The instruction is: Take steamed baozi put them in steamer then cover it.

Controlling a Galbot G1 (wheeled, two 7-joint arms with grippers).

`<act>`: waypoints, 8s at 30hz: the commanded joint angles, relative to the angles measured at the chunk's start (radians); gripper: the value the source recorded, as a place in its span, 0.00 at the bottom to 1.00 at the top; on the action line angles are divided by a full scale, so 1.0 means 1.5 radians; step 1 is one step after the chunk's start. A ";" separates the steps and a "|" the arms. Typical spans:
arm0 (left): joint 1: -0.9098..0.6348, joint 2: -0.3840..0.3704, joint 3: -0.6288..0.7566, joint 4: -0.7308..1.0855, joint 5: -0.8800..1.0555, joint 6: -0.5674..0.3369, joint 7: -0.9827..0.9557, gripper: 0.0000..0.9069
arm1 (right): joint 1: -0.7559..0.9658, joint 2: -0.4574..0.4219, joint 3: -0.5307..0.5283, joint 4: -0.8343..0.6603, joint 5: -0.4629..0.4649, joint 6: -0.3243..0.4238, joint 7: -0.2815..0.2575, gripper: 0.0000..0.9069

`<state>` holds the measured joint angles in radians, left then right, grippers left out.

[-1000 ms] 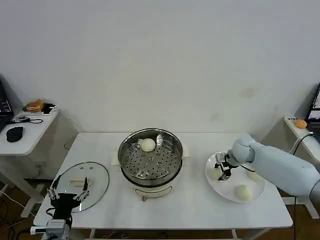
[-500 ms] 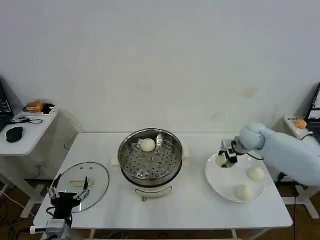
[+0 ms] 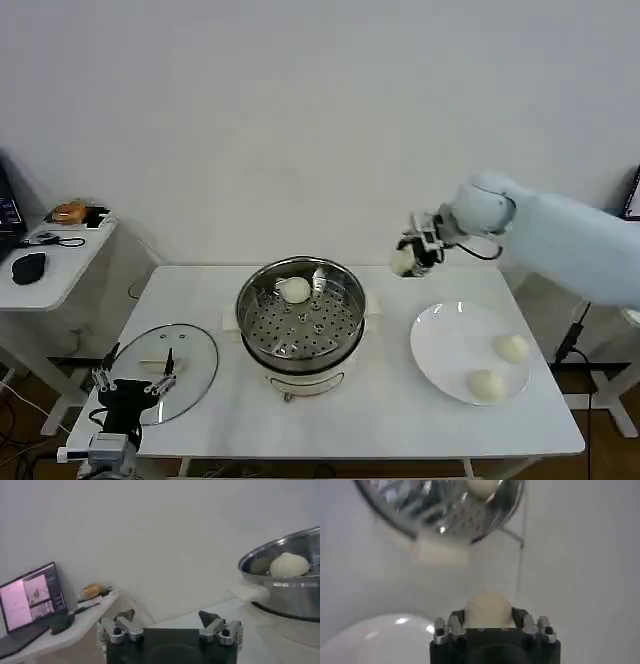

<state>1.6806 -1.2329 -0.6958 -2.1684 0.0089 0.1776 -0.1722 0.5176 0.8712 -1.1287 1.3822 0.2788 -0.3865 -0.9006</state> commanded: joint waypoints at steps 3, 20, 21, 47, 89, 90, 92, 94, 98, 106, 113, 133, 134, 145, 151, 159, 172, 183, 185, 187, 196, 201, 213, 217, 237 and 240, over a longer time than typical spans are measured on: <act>0.001 -0.002 -0.009 0.006 -0.002 -0.002 0.000 1.00 | 0.056 0.224 -0.043 -0.014 0.172 -0.108 0.058 0.72; 0.007 -0.007 -0.022 -0.002 -0.008 -0.006 -0.001 1.00 | -0.074 0.367 -0.039 -0.131 0.198 -0.164 0.092 0.72; 0.007 -0.008 -0.022 -0.002 -0.008 -0.006 -0.001 1.00 | -0.077 0.371 -0.039 -0.138 0.194 -0.166 0.092 0.72; 0.008 -0.013 -0.020 -0.004 -0.008 -0.009 -0.002 1.00 | -0.103 0.381 -0.032 -0.157 0.170 -0.168 0.119 1.00; 0.004 -0.016 0.044 -0.013 0.003 0.002 -0.002 1.00 | -0.185 -0.381 0.035 0.215 -0.158 0.053 -0.056 1.00; 0.005 -0.017 0.044 -0.012 0.003 0.002 -0.002 1.00 | -0.205 -0.384 0.052 0.211 -0.161 0.054 -0.056 1.00; 0.007 -0.016 0.046 -0.011 0.003 0.001 -0.002 1.00 | -0.261 -0.389 0.093 0.192 -0.185 0.067 -0.058 1.00; 0.007 -0.015 0.046 -0.011 0.003 0.001 -0.002 1.00 | -0.334 -0.389 0.151 0.169 -0.205 0.080 -0.062 1.00; 0.005 -0.011 0.043 -0.009 0.003 0.003 -0.002 1.00 | -0.418 -0.372 0.219 0.126 -0.228 0.101 -0.062 1.00; 0.005 -0.011 0.043 -0.005 0.005 0.005 -0.002 1.00 | -0.467 -0.328 0.246 0.080 -0.243 0.106 -0.068 1.00; 0.009 -0.012 0.036 -0.001 0.005 0.004 -0.002 1.00 | -0.459 -0.300 0.234 0.059 -0.242 0.103 -0.078 1.00; 0.010 -0.015 0.036 0.000 0.008 0.005 -0.002 1.00 | -0.457 -0.285 0.223 0.047 -0.235 0.082 -0.091 0.93; 0.010 -0.015 0.035 0.000 0.008 0.005 -0.002 1.00 | -0.454 -0.284 0.223 0.047 -0.235 0.081 -0.093 0.92; 0.011 -0.017 0.036 -0.004 0.008 0.005 -0.002 1.00 | -0.432 -0.278 0.208 0.042 -0.227 0.068 -0.094 0.88; 0.011 -0.016 0.035 -0.006 0.008 0.005 -0.002 1.00 | -0.427 -0.264 0.208 0.025 -0.229 0.064 -0.091 0.81; 0.013 -0.016 0.034 -0.010 0.008 0.006 -0.002 1.00 | -0.422 -0.262 0.206 0.031 -0.220 0.060 -0.089 0.81; 0.012 -0.016 0.037 -0.009 0.008 0.007 -0.001 1.00 | -0.416 -0.281 0.201 0.068 -0.208 0.053 -0.087 1.00; 0.009 -0.016 0.037 -0.006 0.008 0.006 -0.001 1.00 | -0.396 -0.264 0.196 0.050 -0.201 0.043 -0.074 1.00; 0.009 -0.017 0.038 -0.004 0.008 0.006 -0.001 1.00 | -0.396 -0.258 0.195 0.043 -0.205 0.042 -0.074 1.00; 0.010 -0.018 0.038 -0.003 0.008 0.006 -0.002 1.00 | -0.396 -0.253 0.195 0.038 -0.206 0.039 -0.074 1.00; 0.008 -0.018 0.036 -0.001 0.007 0.006 -0.001 1.00 | -0.390 -0.245 0.187 0.026 -0.216 0.030 -0.080 0.99; 0.008 -0.018 0.037 -0.001 0.008 0.006 -0.001 1.00 | -0.391 -0.245 0.184 0.025 -0.220 0.025 -0.084 0.88; 0.008 -0.018 0.038 -0.002 0.008 0.006 -0.002 1.00 | -0.397 -0.245 0.186 0.026 -0.219 0.022 -0.090 0.73; 0.009 -0.017 0.035 -0.003 0.007 0.006 -0.002 1.00 | -0.394 -0.250 0.183 0.029 -0.218 0.019 -0.093 0.71; 0.005 -0.012 0.036 -0.006 0.005 0.008 -0.001 1.00 | -0.243 -0.242 0.183 0.037 -0.166 0.026 -0.114 0.69; 0.004 -0.008 0.035 -0.005 0.004 0.008 -0.001 1.00 | -0.174 -0.225 0.155 0.035 -0.139 0.024 -0.115 0.69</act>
<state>1.6874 -1.2464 -0.6429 -2.1759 0.0143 0.1890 -0.1743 0.0647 0.5072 -0.8665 1.4354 0.0046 -0.3498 -1.0703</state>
